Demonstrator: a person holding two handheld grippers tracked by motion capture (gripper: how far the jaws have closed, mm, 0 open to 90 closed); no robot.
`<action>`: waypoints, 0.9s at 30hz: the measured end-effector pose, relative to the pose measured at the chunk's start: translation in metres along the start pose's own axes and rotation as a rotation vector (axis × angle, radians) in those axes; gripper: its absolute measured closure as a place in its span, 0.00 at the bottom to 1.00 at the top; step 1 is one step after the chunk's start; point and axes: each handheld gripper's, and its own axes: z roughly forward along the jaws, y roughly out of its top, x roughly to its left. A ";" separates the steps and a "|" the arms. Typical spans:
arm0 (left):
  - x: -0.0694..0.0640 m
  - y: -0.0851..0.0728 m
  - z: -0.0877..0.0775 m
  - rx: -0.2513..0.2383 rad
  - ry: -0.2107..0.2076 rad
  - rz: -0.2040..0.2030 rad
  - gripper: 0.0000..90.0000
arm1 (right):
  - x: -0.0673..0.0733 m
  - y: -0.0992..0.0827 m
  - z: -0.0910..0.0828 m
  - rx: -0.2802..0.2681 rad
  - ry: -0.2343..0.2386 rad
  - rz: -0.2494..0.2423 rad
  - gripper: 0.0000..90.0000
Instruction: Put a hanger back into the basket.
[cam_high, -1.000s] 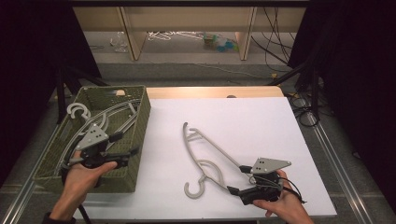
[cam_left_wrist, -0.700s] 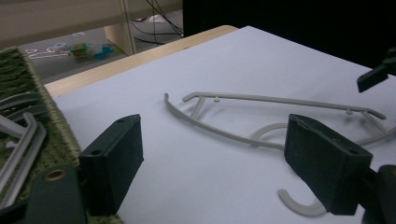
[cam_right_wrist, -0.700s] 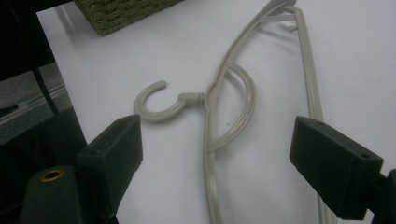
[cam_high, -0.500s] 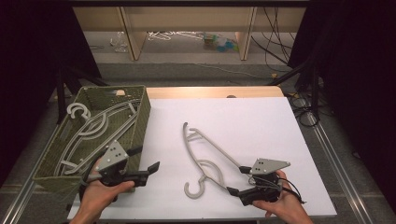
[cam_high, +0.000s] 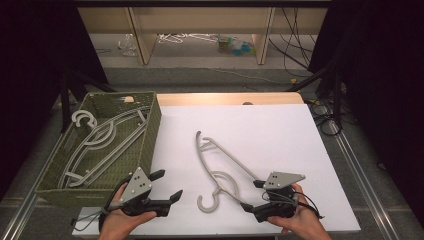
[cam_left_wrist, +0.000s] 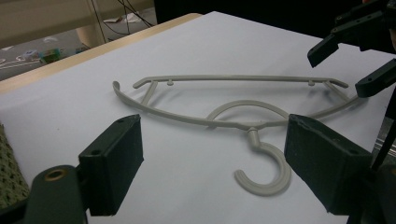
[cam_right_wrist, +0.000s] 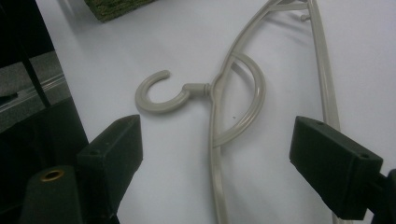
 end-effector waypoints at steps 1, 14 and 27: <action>-0.003 -0.004 0.001 0.010 -0.008 -0.001 0.22 | 0.001 0.000 0.002 0.005 0.001 -0.007 0.21; -0.009 -0.014 0.009 0.026 -0.017 0.006 0.22 | 0.004 -0.006 0.023 0.122 -0.019 -0.058 0.28; -0.011 -0.016 0.012 0.046 -0.033 0.017 0.22 | -0.004 -0.007 0.042 0.232 0.001 -0.043 0.50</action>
